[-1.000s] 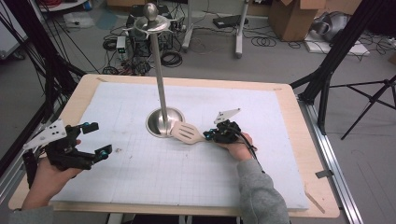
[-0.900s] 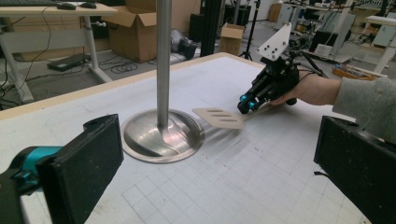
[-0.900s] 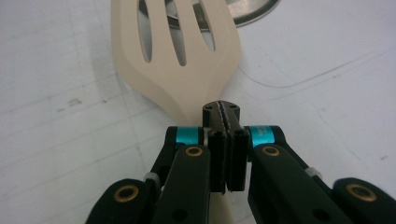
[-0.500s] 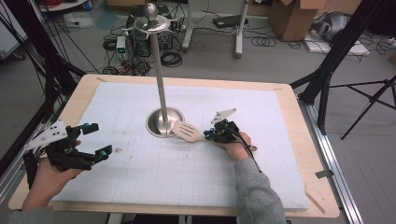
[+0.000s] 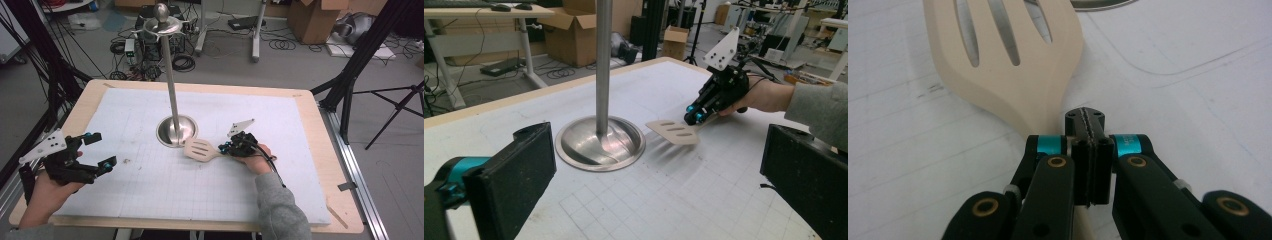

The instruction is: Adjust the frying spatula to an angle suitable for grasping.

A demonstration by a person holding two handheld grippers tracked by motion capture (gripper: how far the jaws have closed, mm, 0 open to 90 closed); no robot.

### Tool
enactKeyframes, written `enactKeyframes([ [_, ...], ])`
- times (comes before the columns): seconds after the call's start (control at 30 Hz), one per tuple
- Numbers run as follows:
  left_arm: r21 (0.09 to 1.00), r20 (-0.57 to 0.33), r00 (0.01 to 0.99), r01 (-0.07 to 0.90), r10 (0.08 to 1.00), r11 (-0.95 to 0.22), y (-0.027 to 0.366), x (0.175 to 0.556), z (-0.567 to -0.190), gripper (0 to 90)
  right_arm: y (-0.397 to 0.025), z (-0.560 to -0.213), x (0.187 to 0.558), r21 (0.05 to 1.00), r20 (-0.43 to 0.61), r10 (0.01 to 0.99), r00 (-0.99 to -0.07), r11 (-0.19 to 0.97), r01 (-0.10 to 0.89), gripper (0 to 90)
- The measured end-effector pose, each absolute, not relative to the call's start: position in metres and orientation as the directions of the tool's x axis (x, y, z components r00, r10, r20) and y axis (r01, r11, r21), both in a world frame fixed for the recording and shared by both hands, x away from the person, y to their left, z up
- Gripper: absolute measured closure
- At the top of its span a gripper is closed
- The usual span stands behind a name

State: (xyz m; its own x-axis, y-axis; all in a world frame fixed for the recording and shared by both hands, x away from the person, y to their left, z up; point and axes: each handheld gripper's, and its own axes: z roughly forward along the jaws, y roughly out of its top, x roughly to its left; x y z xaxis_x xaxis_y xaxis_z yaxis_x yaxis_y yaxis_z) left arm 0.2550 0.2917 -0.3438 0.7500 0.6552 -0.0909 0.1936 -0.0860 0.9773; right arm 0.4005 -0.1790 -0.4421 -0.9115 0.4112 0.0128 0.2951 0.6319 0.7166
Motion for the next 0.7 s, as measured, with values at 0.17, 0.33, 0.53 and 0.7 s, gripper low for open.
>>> enactKeyframes([
  [0.17,0.977,-0.092,0.747,0.194,0.659,-0.084,0.293,0.254,-0.344,1.8,-0.186,-0.446,0.394,0.744,0.051,0.409,-0.911,0.593,0.308,90.0],
  [0.33,0.977,-0.09,0.748,0.194,0.658,-0.088,0.292,0.255,-0.344,1.7,-0.191,-0.447,0.386,0.752,0.055,0.391,-0.919,0.59,0.296,90.0],
  [0.53,0.978,-0.089,0.748,0.192,0.658,-0.086,0.292,0.255,-0.343,1.8,-0.194,-0.446,0.377,0.743,0.046,0.367,-0.929,0.61,0.277,90.0],
  [0.7,0.978,-0.088,0.748,0.189,0.658,-0.084,0.293,0.255,-0.342,1.8,-0.198,-0.445,0.369,0.741,0.04,0.351,-0.936,0.617,0.263,90.0],
])
